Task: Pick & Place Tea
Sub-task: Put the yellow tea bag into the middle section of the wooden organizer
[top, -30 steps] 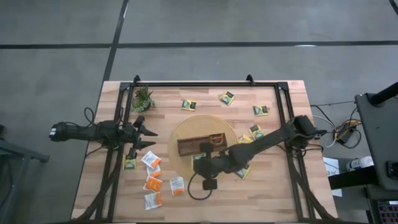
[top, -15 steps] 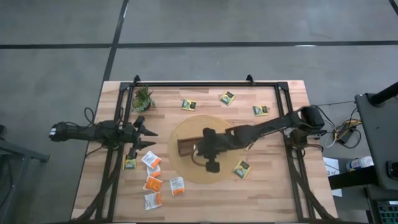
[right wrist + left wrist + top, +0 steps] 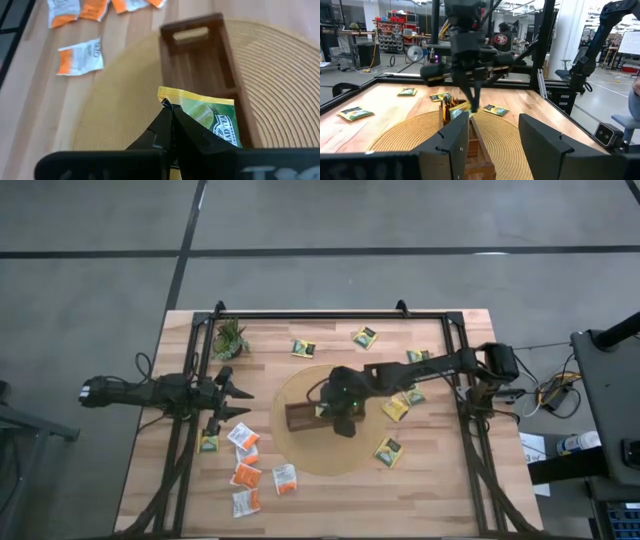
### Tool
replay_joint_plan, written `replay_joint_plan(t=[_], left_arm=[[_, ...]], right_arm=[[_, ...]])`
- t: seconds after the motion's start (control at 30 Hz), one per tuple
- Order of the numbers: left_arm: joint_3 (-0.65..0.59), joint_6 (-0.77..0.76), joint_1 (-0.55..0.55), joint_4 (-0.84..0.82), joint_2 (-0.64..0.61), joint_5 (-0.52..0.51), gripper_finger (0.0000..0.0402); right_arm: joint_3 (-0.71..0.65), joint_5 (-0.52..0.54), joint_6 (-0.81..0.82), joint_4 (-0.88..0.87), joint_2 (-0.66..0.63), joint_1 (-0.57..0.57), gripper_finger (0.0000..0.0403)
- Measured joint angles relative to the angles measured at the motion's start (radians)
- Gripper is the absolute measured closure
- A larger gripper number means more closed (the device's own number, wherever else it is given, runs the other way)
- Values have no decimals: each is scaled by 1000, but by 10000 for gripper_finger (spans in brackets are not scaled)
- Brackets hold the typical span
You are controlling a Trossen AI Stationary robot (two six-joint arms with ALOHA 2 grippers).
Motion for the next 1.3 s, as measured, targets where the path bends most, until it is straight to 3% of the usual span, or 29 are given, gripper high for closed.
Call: replay_joint_plan(t=[0.13,0.3,0.9,1.3], left_arm=[[0,0,0,0,0,0,235],[0,0,0,0,0,0,235],[0,0,0,0,0,0,235],[0,0,0,0,0,0,235]], right_arm=[[-24,-110,4,25,0,-35,394],[-57,-152,5,57,0,-59,394],[-126,-199,47,205,3,-71,394],[-88,-207,41,222,86,-103,394]])
